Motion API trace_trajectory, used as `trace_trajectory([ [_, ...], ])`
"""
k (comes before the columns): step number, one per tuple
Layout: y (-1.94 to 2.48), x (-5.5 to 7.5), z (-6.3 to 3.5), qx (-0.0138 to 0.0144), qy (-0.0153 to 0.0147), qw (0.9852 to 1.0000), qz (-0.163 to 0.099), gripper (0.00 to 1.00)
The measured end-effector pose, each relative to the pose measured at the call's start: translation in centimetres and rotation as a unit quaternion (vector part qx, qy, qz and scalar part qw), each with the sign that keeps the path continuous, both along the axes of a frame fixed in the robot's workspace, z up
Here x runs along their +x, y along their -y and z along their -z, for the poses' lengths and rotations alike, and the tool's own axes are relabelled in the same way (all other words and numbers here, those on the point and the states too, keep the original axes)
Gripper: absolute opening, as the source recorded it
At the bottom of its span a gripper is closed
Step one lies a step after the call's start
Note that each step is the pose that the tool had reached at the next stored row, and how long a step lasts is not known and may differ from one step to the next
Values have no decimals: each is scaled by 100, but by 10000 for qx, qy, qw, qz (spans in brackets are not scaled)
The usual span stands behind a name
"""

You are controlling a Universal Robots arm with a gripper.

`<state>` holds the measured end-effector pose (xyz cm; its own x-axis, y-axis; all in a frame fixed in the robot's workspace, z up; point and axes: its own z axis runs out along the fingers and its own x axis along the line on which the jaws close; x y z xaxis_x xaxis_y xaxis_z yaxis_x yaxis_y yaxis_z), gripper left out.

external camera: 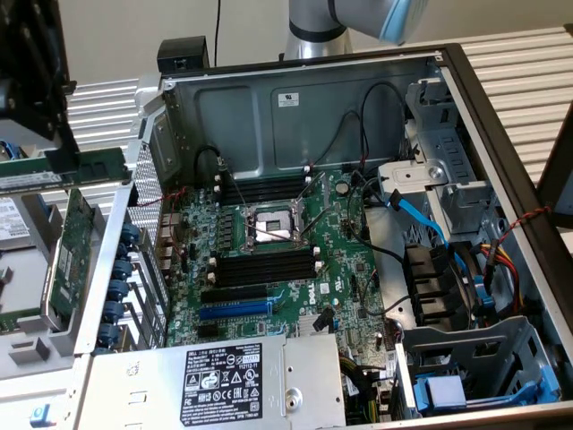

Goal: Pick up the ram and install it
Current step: 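Pick up the ram and move it above insertion slot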

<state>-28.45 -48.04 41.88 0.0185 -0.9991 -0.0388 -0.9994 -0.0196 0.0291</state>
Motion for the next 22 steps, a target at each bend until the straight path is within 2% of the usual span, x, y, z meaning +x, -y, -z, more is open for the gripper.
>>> trace_trajectory([
  [14,-11,635,6,0,0,10000,-4,13],
  [22,-11,982,6,10,0,10000,-71,13],
])
